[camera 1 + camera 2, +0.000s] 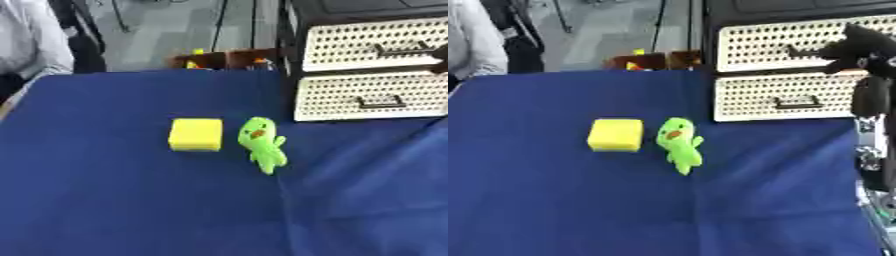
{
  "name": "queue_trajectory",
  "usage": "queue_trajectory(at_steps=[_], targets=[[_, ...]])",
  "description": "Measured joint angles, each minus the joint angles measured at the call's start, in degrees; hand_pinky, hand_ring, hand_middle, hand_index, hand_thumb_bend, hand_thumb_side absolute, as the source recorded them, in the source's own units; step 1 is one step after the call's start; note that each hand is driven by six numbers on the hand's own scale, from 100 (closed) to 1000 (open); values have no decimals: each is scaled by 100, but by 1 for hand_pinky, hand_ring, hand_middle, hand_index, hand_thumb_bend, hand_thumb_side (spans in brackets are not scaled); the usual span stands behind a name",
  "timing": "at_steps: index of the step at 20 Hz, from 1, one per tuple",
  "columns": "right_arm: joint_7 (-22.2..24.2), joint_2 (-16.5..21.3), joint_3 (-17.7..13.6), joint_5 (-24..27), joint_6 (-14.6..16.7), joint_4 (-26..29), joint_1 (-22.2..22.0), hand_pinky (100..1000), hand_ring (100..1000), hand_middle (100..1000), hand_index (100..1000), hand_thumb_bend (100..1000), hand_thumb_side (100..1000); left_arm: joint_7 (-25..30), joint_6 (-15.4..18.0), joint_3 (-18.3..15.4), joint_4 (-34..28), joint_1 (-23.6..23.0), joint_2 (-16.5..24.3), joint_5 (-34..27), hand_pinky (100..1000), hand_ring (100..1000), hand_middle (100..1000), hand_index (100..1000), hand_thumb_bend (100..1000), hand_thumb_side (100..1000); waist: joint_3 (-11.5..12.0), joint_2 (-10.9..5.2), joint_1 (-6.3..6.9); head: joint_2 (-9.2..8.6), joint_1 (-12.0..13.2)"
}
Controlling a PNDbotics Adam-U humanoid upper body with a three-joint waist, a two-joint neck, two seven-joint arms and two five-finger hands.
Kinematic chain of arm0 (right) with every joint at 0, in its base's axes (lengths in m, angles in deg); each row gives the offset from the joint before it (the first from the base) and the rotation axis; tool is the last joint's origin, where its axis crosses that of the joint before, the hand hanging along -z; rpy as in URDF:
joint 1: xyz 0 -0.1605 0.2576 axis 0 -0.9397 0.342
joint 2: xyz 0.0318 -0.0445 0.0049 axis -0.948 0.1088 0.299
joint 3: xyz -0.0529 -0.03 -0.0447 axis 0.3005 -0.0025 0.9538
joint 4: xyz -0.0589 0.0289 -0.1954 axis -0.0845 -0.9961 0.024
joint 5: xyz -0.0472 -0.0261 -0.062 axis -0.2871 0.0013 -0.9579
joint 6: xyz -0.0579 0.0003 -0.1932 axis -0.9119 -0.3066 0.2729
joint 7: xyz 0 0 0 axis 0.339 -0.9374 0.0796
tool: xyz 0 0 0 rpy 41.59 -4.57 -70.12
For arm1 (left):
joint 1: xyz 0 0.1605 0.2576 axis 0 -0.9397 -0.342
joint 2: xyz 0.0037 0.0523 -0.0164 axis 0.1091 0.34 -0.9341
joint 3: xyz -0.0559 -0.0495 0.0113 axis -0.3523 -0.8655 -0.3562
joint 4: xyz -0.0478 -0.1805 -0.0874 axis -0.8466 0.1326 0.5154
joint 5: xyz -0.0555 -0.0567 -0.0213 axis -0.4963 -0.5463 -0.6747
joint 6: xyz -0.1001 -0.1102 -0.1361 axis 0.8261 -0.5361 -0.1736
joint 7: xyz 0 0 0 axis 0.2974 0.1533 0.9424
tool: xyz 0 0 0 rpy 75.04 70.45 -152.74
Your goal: Pick up objects from table and place into drawer.
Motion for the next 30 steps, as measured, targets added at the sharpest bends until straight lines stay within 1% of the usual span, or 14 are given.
queue_trajectory(at_steps=[7, 8, 9, 10, 12, 14, 17, 21, 23, 27, 30], targets=[[0, 33, 0, -7, -48, 0, 2, 508, 630, 622, 852, 100, 1000, 1, -1, 0, 0, 0, -1, 0, 525, 706, 741, 899, 199, 909, -6, -1, -3, -5, -16], [20, 83, 1, -20, -98, 0, 3, 503, 622, 608, 850, 138, 1000, 2, -2, 0, 0, 0, -1, 0, 525, 706, 741, 898, 198, 908, -12, -1, -4, -5, -17], [61, 158, 2, -48, -176, 0, 7, 501, 620, 602, 850, 146, 1000, 2, -3, 0, 0, 0, -1, 0, 525, 706, 741, 898, 198, 908, -19, -1, -6, -5, -17], [117, 253, 5, -92, -273, 0, 19, 481, 608, 589, 849, 163, 1000, 3, -3, 0, 0, 0, -1, 0, 525, 706, 741, 898, 199, 909, -22, -1, -10, -5, -19], [266, 484, 32, -188, -505, 0, 87, 470, 600, 578, 846, 177, 1000, 4, -5, 0, 0, 0, -1, 0, 524, 707, 742, 898, 197, 910, -22, -1, -23, -5, -21], [457, 742, 60, -296, -764, 0, 150, 468, 598, 575, 846, 182, 1000, 8, -9, 0, 0, -1, -1, 0, 524, 707, 742, 898, 197, 910, -20, -2, -35, -5, -22], [734, 1059, 108, -401, -1069, 0, 206, 458, 593, 573, 841, 195, 1000, 15, -16, 0, 0, -1, -1, 0, 524, 707, 742, 899, 198, 910, -16, -4, -34, -5, -28], [1272, 1652, 215, -462, -1537, 0, 285, 445, 584, 567, 834, 200, 1000, 22, -23, 2, 0, -3, -1, -1, 524, 707, 742, 899, 196, 911, -13, -9, -49, -5, -66], [1539, 1905, 258, -462, -1731, 0, 311, 421, 573, 560, 827, 206, 1000, 28, -30, 2, 0, -9, -1, -2, 524, 708, 742, 898, 196, 912, -12, -17, -57, -5, -71], [2116, 2357, 323, -462, -2067, 0, 358, 400, 560, 558, 825, 209, 1000, 40, -40, 5, 0, -30, -1, -5, 524, 708, 743, 898, 195, 912, -11, -40, -67, -5, -85], [2593, 2659, 357, -460, -2258, 0, 359, 366, 542, 539, 822, 221, 1000, 49, -47, 28, 0, -37, -1, -18, 523, 708, 743, 898, 193, 914, -11, -50, -76, -5, -105]])
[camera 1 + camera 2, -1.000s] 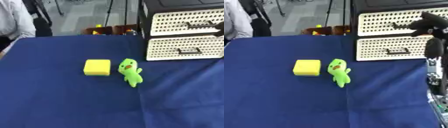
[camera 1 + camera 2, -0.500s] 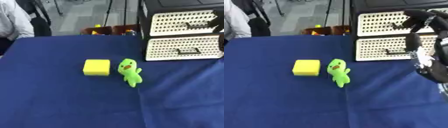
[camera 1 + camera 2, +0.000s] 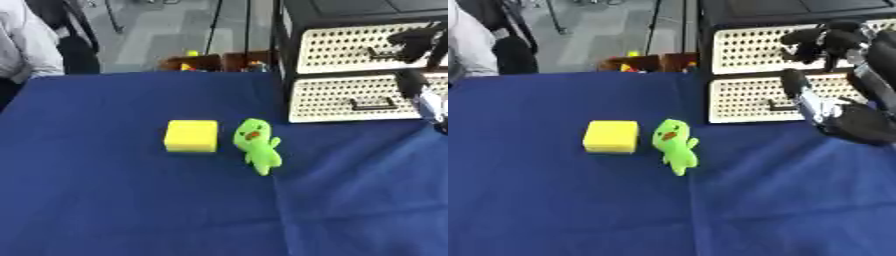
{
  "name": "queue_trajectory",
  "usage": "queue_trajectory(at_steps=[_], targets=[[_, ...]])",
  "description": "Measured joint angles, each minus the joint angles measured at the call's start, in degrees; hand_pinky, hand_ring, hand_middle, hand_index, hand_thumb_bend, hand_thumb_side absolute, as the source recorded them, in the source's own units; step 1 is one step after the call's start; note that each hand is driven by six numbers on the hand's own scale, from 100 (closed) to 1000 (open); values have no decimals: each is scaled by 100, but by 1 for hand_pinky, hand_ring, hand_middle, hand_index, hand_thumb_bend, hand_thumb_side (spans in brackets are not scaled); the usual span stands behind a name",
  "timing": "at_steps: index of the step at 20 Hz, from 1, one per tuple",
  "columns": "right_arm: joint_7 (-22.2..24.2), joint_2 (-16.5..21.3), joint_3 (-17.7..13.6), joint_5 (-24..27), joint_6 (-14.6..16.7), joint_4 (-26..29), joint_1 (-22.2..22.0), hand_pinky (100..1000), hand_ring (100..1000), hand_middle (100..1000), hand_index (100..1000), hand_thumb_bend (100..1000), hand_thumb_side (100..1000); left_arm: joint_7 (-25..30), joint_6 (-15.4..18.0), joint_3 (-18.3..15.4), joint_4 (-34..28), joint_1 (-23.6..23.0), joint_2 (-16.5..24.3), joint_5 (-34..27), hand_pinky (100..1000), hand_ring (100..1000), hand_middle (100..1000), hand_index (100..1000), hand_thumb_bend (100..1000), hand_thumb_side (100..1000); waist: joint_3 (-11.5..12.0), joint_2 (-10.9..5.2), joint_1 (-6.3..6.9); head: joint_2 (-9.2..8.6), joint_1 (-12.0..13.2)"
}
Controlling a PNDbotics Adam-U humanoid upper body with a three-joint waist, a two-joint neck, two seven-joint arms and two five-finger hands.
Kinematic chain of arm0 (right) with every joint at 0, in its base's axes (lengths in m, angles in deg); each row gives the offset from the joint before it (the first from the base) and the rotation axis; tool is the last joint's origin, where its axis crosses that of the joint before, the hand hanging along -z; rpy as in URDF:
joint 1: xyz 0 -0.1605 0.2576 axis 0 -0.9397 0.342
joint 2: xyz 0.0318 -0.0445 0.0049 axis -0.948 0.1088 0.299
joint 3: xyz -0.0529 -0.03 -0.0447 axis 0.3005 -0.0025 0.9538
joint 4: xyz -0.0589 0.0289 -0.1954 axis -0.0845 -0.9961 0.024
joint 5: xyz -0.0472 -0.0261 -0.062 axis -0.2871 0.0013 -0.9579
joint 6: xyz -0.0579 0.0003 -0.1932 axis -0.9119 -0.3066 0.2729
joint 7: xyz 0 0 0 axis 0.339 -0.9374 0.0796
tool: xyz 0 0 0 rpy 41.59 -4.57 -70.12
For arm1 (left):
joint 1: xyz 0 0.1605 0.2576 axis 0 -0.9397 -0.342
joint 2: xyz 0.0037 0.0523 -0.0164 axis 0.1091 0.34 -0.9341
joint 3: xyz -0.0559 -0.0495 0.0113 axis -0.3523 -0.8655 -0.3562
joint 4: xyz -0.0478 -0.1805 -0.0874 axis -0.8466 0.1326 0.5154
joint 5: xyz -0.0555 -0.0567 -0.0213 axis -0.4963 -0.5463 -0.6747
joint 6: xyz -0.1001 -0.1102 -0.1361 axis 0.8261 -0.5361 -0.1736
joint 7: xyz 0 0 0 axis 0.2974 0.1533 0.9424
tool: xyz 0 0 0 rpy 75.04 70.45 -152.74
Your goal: Pick up objects from table and place into drawer.
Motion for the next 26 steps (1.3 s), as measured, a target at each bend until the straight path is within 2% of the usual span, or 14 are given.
queue_trajectory(at_steps=[5, 8, 10, 15, 18, 20, 26], targets=[[716, 361, 2, 5, -295, 0, -32, 290, 475, 493, 841, 252, 998, 25, -15, 9, 0, -19, 0, -10, 523, 709, 743, 897, 188, 914, 2, -30, -22, 0, -19], [1111, 437, 12, -2, -383, 0, -85, 210, 392, 436, 842, 271, 963, 36, -14, 10, 0, -35, 0, -15, 523, 709, 742, 895, 188, 915, 4, -30, -17, 0, -22], [1370, 443, 13, 2, -440, 0, -110, 195, 383, 425, 850, 280, 940, 46, -16, 12, 0, -40, 0, -24, 523, 709, 743, 895, 187, 916, 4, -30, -9, -1, -23], [1957, 475, 11, 74, -617, 0, -164, 143, 342, 375, 874, 335, 791, 71, -22, 38, 0, -41, 0, -32, 523, 711, 742, 894, 184, 917, 7, -30, -4, -46, -23], [2282, 476, 8, 134, -763, 0, -167, 100, 296, 324, 883, 344, 676, 78, -27, 40, 0, -41, -6, -34, 523, 712, 742, 893, 184, 917, 18, -30, -1, -49, -34], [2479, 476, -4, 159, -894, 0, -165, 100, 285, 311, 885, 339, 639, 81, -29, 40, 0, -42, -30, -35, 522, 712, 742, 892, 182, 919, 22, -29, 8, -50, -40], [2941, 476, -1, 205, -1333, 0, -127, 100, 283, 307, 892, 340, 638, 99, -41, 41, 0, -43, -47, -50, 522, 713, 740, 890, 178, 920, 37, -24, 10, -70, -67]])
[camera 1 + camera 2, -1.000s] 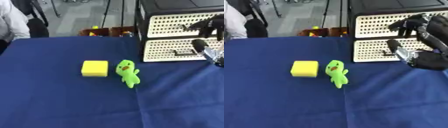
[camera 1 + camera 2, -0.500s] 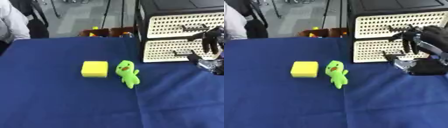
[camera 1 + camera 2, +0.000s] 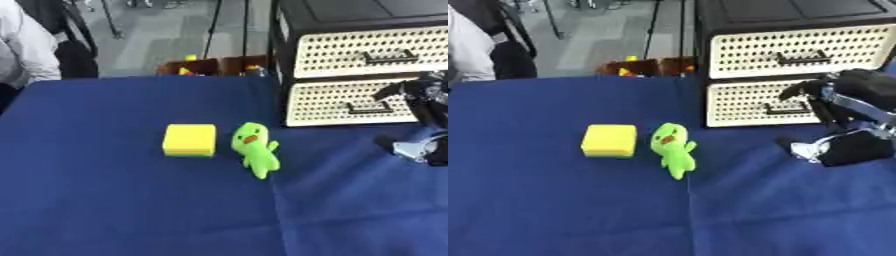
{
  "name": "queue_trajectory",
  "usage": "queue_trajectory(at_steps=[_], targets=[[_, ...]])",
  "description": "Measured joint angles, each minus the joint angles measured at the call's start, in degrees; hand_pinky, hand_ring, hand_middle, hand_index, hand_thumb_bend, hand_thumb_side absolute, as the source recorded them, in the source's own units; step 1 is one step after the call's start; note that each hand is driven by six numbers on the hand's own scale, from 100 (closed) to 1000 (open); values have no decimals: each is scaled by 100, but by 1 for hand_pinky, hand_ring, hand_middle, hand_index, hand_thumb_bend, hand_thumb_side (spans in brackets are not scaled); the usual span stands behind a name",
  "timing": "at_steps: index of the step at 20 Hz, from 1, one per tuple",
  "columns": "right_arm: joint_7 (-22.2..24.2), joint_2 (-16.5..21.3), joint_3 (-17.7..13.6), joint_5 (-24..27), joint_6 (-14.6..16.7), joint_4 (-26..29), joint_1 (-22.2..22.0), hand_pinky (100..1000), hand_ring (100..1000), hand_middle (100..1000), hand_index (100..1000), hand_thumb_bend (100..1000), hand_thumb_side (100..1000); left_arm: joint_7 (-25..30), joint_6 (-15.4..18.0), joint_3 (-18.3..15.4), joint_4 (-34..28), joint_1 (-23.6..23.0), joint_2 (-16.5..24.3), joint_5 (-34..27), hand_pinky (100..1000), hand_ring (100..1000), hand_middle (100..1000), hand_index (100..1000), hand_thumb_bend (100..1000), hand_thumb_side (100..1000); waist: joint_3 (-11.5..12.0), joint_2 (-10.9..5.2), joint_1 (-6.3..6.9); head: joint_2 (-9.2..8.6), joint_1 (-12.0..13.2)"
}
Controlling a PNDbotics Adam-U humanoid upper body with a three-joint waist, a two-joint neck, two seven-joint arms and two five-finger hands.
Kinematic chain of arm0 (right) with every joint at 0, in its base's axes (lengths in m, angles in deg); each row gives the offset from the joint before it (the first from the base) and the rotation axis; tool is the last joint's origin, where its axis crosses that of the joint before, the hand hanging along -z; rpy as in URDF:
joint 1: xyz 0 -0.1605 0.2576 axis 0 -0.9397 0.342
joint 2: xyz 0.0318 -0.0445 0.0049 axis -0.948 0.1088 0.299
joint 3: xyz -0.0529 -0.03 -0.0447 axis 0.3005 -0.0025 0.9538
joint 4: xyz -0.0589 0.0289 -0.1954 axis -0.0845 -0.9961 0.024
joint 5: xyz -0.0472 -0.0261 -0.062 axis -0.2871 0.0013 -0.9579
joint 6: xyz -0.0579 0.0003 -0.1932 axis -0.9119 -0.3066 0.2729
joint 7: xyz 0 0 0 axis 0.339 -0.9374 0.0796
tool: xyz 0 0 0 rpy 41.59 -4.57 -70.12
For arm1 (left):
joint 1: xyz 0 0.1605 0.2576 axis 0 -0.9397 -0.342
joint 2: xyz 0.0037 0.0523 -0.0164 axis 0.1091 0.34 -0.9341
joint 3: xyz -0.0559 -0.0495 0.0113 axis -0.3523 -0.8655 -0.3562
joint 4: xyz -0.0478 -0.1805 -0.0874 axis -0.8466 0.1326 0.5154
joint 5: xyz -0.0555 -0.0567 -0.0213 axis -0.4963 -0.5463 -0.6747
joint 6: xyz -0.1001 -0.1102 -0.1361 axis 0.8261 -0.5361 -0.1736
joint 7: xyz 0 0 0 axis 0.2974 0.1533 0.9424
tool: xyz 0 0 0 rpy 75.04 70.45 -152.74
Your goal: Pick up objects from table and place into drawer.
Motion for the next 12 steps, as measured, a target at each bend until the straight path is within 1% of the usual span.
queue_trajectory(at_steps=[3, 5, 6, 7, 12], targets=[[173, 0, 19, 16, -279, 0, 57, 100, 277, 301, 896, 340, 627, 8, 4, 1, 0, 0, -1, -6, 522, 713, 739, 888, 178, 920, 25, 2, 0, -26, -27], [262, 0, 38, 11, -475, 0, 91, 100, 258, 285, 909, 314, 640, 13, 5, 1, 0, 0, -3, -8, 521, 713, 738, 885, 177, 921, 48, 10, 0, -27, -52], [306, 0, 56, -35, -575, 0, 123, 100, 247, 273, 909, 312, 640, 18, 4, 2, 0, 0, -4, -9, 522, 713, 738, 885, 177, 921, 60, 18, 0, -28, -60], [352, 0, 82, -100, -667, 0, 143, 100, 215, 241, 904, 301, 635, 24, 3, 2, 0, 0, -7, -9, 521, 714, 738, 884, 176, 922, 68, 25, 0, -29, -72], [606, -18, 246, -393, -1079, -24, 309, 100, 196, 219, 904, 313, 603, 48, -7, 21, 0, 0, -50, -26, 522, 716, 739, 877, 174, 924, 124, 41, 0, -34, -115]])
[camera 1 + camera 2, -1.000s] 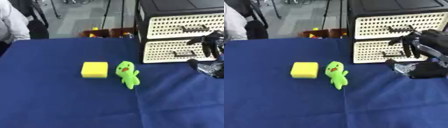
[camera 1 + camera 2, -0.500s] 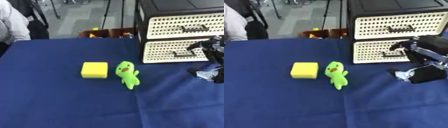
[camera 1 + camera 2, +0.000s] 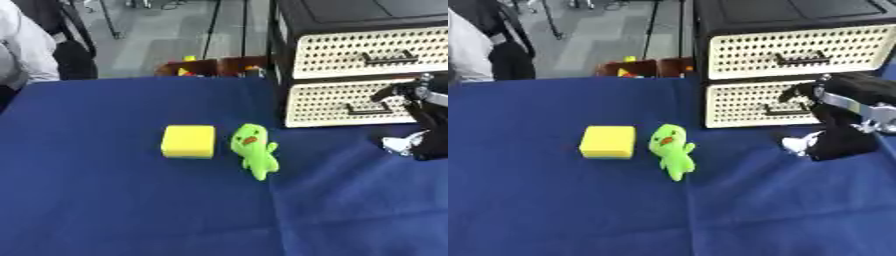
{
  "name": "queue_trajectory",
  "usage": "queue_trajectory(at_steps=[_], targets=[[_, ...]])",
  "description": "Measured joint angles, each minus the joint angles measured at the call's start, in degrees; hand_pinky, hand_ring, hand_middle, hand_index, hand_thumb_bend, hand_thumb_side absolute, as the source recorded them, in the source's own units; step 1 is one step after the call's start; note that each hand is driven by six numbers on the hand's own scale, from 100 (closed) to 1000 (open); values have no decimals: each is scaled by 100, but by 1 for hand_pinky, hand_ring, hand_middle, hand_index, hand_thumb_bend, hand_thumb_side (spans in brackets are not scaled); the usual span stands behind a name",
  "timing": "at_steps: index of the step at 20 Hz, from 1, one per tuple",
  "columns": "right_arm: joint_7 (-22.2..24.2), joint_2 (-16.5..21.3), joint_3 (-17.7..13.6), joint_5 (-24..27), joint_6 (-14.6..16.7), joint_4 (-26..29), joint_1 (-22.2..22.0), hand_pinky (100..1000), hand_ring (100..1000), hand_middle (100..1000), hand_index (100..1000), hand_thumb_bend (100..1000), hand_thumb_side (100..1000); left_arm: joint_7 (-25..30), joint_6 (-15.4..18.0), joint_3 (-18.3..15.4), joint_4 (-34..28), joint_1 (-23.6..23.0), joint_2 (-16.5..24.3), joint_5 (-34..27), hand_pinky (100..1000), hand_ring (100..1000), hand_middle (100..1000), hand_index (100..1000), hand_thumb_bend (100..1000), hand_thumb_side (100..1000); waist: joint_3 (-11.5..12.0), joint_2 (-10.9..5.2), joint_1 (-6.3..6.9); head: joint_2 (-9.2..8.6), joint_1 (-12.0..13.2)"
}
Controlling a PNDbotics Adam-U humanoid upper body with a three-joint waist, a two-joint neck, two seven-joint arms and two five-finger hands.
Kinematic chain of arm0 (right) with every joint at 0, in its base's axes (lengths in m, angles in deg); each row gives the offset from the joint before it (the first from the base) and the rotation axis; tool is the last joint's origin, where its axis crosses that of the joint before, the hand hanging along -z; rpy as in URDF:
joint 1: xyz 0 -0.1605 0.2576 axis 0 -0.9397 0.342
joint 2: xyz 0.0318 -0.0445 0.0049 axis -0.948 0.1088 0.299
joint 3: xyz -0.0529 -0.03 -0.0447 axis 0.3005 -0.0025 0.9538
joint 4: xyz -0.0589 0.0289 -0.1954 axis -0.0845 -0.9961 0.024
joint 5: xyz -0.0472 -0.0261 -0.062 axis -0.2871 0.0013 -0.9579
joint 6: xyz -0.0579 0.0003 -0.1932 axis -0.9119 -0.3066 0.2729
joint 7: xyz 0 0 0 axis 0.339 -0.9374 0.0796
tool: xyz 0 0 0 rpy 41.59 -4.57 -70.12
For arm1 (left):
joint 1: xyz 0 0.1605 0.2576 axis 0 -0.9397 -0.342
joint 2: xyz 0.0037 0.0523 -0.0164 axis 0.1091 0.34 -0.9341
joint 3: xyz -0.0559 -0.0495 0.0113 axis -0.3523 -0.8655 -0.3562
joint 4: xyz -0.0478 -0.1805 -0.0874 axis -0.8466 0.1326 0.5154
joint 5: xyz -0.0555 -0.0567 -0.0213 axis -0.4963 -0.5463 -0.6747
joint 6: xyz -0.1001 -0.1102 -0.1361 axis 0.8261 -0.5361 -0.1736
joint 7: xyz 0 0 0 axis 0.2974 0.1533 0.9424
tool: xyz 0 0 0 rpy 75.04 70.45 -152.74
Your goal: Pick up objects from table and place into drawer.
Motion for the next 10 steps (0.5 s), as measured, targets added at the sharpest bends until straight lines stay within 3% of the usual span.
queue_trajectory(at_steps=[10], targets=[[79, -289, 225, -148, -166, -970, 439, 100, 183, 207, 905, 320, 581, 51, -3, 17, 0, 10, -53, -32, 521, 717, 738, 873, 171, 926, 101, 68, 5, -46, -74]])
